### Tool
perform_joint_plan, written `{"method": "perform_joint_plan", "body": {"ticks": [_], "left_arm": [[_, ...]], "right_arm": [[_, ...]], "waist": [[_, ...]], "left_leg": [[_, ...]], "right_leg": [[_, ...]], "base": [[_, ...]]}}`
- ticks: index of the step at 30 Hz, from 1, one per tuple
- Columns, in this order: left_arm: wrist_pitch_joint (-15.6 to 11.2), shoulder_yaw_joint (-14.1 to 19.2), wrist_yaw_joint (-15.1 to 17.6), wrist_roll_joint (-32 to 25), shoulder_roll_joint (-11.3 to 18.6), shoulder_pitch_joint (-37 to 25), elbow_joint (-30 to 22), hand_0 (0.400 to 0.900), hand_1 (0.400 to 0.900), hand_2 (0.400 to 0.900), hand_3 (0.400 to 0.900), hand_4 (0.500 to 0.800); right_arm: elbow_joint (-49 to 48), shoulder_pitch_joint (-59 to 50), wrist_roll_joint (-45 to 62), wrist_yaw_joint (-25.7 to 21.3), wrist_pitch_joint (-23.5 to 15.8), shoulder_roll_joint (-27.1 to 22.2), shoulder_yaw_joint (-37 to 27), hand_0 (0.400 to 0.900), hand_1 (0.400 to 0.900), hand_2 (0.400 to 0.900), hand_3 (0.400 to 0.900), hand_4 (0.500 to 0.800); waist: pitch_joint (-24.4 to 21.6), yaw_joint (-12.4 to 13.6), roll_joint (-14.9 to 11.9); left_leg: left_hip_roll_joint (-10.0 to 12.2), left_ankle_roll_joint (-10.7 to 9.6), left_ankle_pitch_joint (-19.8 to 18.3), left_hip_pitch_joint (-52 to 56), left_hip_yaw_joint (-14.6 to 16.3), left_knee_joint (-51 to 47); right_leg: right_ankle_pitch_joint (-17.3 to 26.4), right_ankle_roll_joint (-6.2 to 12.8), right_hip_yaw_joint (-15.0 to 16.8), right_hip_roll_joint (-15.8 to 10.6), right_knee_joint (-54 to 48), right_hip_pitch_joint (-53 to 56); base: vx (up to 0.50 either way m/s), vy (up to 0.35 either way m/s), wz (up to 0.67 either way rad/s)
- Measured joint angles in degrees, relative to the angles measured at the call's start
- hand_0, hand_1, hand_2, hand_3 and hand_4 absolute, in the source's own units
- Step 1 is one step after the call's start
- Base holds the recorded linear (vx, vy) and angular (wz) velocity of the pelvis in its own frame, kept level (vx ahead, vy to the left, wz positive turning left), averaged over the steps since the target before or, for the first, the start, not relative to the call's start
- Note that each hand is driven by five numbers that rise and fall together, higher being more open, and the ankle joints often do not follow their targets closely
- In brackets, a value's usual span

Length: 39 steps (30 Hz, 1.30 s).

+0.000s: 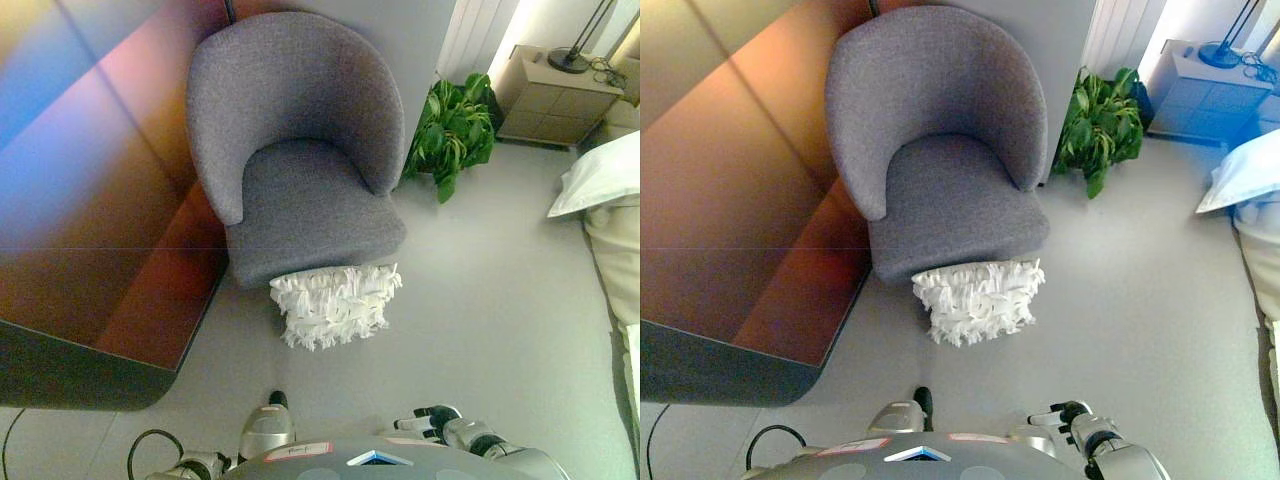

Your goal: Pick up the pillow and put it on the sofa.

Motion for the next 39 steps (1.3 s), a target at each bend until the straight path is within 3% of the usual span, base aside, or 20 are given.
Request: {"method": "perform_joint_plan", "body": {"ticks": [4, 6, 9, 12, 13, 16, 18, 20, 21, 23, 26, 29, 33, 39], "left_arm": [[0.59, -0.16, -0.37, 0.09, 0.38, -0.87, 0.53, 0.9, 0.9, 0.9, 0.9, 0.8], [1.35, -1.45, -0.48, 0.46, 0.33, -1.16, 0.66, 0.9, 0.9, 0.9, 0.9, 0.8], [2.57, -3.93, -0.39, 0.42, 1.51, -1.14, 1.17, 0.9, 0.9, 0.9, 0.9, 0.8], [2.89, -5.43, 0.5, 0.29, 3.33, -2.44, 1.22, 0.9, 0.9, 0.9, 0.9, 0.8], [2.98, -6.15, 0.9, 0.24, 3.62, -3.51, 1.14, 0.9, 0.9, 0.9, 0.9, 0.8], [3.38, -6.15, 1.79, -0.02, 3.48, -5.16, 1.34, 0.9, 0.9, 0.9, 0.9, 0.8], [3.3, -6.1, 2.22, -0.05, 3.33, -6.23, 1.05, 0.9, 0.9, 0.9, 0.9, 0.8], [3.25, -6.08, 2.54, -0.11, 3.63, -6.69, 0.45, 0.9, 0.9, 0.9, 0.9, 0.8], [2.85, -6.01, 3.12, -0.25, 2.99, -6.81, 0.09, 0.9, 0.9, 0.9, 0.9, 0.8], [2.59, -5.83, 4.13, -0.24, 0.13, -6.17, -1.39, 0.9, 0.9, 0.9, 0.9, 0.8], [2.72, -6.1, 4.88, -0.38, -0.2, -5.94, -1.73, 0.9, 0.9, 0.9, 0.9, 0.8], [2.56, -6.68, 4.85, -0.82, 0.34, -8.45, -1.62, 0.9, 0.9, 0.9, 0.9, 0.8], [2.09, -7.67, 3.91, -2.14, 1.19, -12.79, -1.68, 0.9, 0.9, 0.9, 0.9, 0.8], [2.04, -7.6, 3.03, -3.12, 1.14, -15.49, -1.69, 0.9, 0.9, 0.9, 0.9, 0.8]], "right_arm": [[0.91, -0.05, -0.1, -1.19, 0.11, 0.03, 0.04, 0.9, 0.9, 0.9, 0.9, 0.8], [1.19, 0.17, -0.13, -2.86, -0.11, -0.28, -0.21, 0.9, 0.9, 0.9, 0.9, 0.8], [-1.21, 0.7, -0.98, -4.91, -1.64, -0.68, -0.07, 0.9, 0.9, 0.9, 0.9, 0.8], [-2.45, -0.39, -5.37, -6.9, -2.4, -0.47, 3.57, 0.9, 0.9, 0.9, 0.9, 0.8], [-2.53, -1.23, -6.8, -8.11, -2.51, -0.47, 5.19, 0.9, 0.9, 0.9, 0.9, 0.8], [-4.11, -3.25, -10.66, -10.71, -2.02, -0.48, 7.56, 0.9, 0.9, 0.9, 0.9, 0.8], [-5.73, -4.67, -12.3, -12.04, -1.13, -0.41, 8.97, 0.9, 0.9, 0.9, 0.9, 0.8], [-6.08, -5.02, -15.11, -13.96, -0.66, 0.34, 9.38, 0.9, 0.9, 0.9, 0.9, 0.8], [-6.11, -4.92, -16.65, -15.12, -0.44, 0.31, 9.24, 0.9, 0.9, 0.9, 0.9, 0.8], [-6.93, -5.85, -20.66, -18.11, 2.53, -1.29, 10.71, 0.9, 0.9, 0.9, 0.9, 0.8], [-8.17, -9.84, -26.38, -22.89, 4.89, -3.93, 13.97, 0.9, 0.9, 0.9, 0.9, 0.8], [-8.44, -16.65, -28.96, -25.84, 8.24, -6.85, 15.67, 0.9, 0.9, 0.9, 0.9, 0.8], [-8.52, -21.97, -29.35, -26.93, 10.96, -7.94, 15.67, 0.9, 0.9, 0.9, 0.9, 0.8], [-8.66, -32.21, -29.28, -26.94, 11.49, -8.36, 18.98, 0.9, 0.9, 0.9, 0.9, 0.8]], "waist": [[-1.37, 0.45, -1.1], [-1.91, 0.11, -0.33], [-2.39, -1.46, 0.44], [-3.48, -1.63, 0.18], [-3.36, -1.51, 0.22], [-2.38, -1.87, 0.19], [-0.14, -2.98, -0.13], [1.08, -2.9, -2.06], [2.06, -3.02, -1.51], [3.69, -2.37, 1.63], [4.77, -2.46, 2.55], [7.22, -2.37, 2.31], [11.41, -0.94, 1.3], [17.57, 1.86, 4.43]], "left_leg": [[-1.85, 1.75, -3.12, -1.76, -0.1, 3.05], [-2.28, 2.86, -3.2, -0.98, -0.11, 1.51], [-3.26, 5.15, -0.76, 3.78, -1.1, -5.23], [-3.11, 5.46, -0.08, 3.84, -1.24, -7.82], [-2.86, 5.5, -0.01, 3.2, -1.23, -7.86], [-3.04, 4.94, 0.42, 1.89, -2.63, -8.24], [-3.15, 3.87, 0.48, 1.89, -4.62, -8.47], [-3.83, 1.61, 0.01, 1.78, -7.08, -7.84], [-3.3, 0.6, -0.65, 1.81, -8.87, -6.58], [-0.35, -0.05, -1.41, 1.06, -8.5, -3.0], [1.34, 0.14, -1.57, -2.38, -6.43, 0.57], [0.52, -1.88, -2.67, -6.78, -6.7, 1.69], [-1.69, -0.84, -3.63, -14.32, -8.89, 7.58], [-2.17, -0.63, -7.22, -25.61, -11.15, 20.64]], "right_leg": [[-1.75, -0.92, -0.2, -2.14, 3.01, -1.08], [-1.68, -1.03, 0.53, -2.67, 11.32, -4.97], [-0.89, -3.31, 2.17, -3.81, 26.07, -12.32], [-1.0, -3.31, 1.68, -3.14, 20.58, -17.38], [-0.4, -2.42, 1.7, -2.76, 17.23, -19.69], [4.98, 2.7, 0.53, -3.47, 6.74, -23.97], [10.05, 2.52, 0.24, -3.69, 0.78, -24.83], [11.85, 1.72, 0.45, -3.64, -1.11, -24.02], [16.62, 1.19, 0.73, -3.42, -0.61, -22.61], [14.17, -0.95, -1.14, -1.08, 3.51, -21.94], [10.14, -2.26, -2.81, -0.72, 11.0, -26.08], [8.35, -2.14, -2.72, -2.52, 17.65, -33.14], [7.66, -2.05, -2.8, -5.59, 22.17, -38.66], [5.68, -2.29, -2.79, -7.3, 30.12, -46.45]], "base": [[0.25, 0.144, 0.22], [0.24, 0.105, 0.31], [0.19, -0.048, 0.12], [0.01, -0.278, 0.19], [0.03, -0.305, 0.27], [0.11, -0.342, 0.44], [0.19, -0.263, 0.63], [0.27, -0.271, 0.88], [0.11, -0.205, 0.59], [-0.02, -0.13, 0.35], [-0.15, 0.003, 0.32], [-0.14, 0.028, 0.32], [-0.11, 0.009, 0.23], [-0.12, 0.007, 0.14]]}}
